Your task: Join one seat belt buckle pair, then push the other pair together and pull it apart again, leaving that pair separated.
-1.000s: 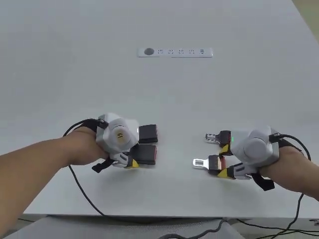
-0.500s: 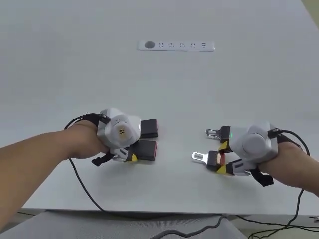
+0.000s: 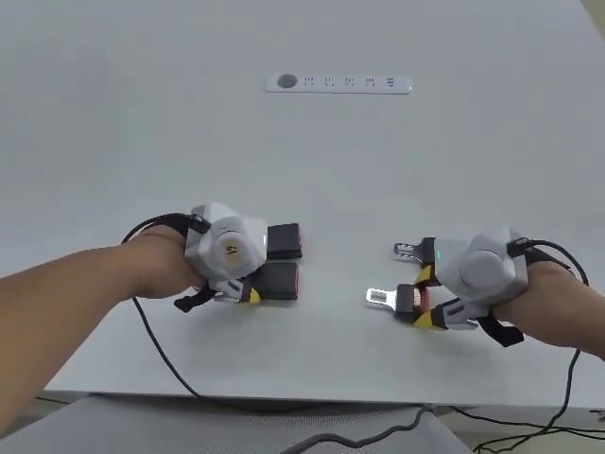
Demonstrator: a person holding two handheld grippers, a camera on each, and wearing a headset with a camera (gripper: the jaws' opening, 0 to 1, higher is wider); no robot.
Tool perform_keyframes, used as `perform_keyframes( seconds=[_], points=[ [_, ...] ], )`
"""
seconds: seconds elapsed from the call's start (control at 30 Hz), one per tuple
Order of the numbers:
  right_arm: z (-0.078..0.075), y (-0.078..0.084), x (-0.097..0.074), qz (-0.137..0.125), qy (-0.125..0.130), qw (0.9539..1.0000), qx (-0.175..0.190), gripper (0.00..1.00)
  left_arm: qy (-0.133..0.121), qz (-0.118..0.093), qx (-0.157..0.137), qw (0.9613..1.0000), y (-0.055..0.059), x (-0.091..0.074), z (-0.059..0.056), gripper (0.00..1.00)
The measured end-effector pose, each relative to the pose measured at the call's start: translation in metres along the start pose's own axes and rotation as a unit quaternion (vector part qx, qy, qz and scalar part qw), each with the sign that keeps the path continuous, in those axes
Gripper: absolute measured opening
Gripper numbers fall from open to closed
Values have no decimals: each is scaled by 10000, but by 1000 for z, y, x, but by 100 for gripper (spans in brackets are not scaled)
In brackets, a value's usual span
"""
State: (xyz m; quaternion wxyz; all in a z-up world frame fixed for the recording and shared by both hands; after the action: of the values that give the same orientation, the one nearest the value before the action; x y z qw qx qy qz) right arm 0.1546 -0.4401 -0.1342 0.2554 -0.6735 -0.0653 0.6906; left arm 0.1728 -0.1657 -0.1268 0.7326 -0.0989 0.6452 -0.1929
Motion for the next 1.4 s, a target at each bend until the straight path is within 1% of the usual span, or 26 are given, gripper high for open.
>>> perform_keyframes(
  seconds=[0.17,0.3,0.53,0.67,0.83,0.9,1.03,1.13,1.4],
  points=[
    [-1,-1,0,50,-26,10000,-60,31,9,-1,116,9999,2,2,1,32],
    [-1,-2,-1,80,-47,9999,-90,31,45,30,299,9995,3,4,2,32],
    [-1,-3,-1,79,-81,9999,-69,31,90,6,248,9997,5,5,4,32],
    [-1,-5,-1,60,-97,9999,-68,31,105,19,238,9997,8,7,6,32],
    [-1,-9,1,67,-107,9999,-111,31,99,50,232,9997,7,8,6,32],
    [0,-11,2,63,-120,9998,-140,31,98,55,227,9997,7,8,6,32],
    [-3,-18,6,61,-145,9997,-188,31,105,71,216,9997,8,8,6,32],
    [0,-24,9,40,-161,9996,-217,31,93,75,194,9997,8,9,7,32],
    [2,-41,17,-15,-194,9994,-292,31,69,83,166,9998,5,7,4,32]
  ],
)
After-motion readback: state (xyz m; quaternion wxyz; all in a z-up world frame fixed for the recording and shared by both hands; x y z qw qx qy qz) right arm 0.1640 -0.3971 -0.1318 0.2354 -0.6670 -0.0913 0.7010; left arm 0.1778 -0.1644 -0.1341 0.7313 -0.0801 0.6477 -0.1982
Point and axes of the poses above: the centre of the closed fingertips' face, and the gripper's own axes: x roughly forward along the fingers, z roughly to its left, y roughly out of its underside, the point moved 8 cm from there along -x, roughly backward along the fingers, and after that the axes turned 11 degrees about x, right-handed, at the moved point
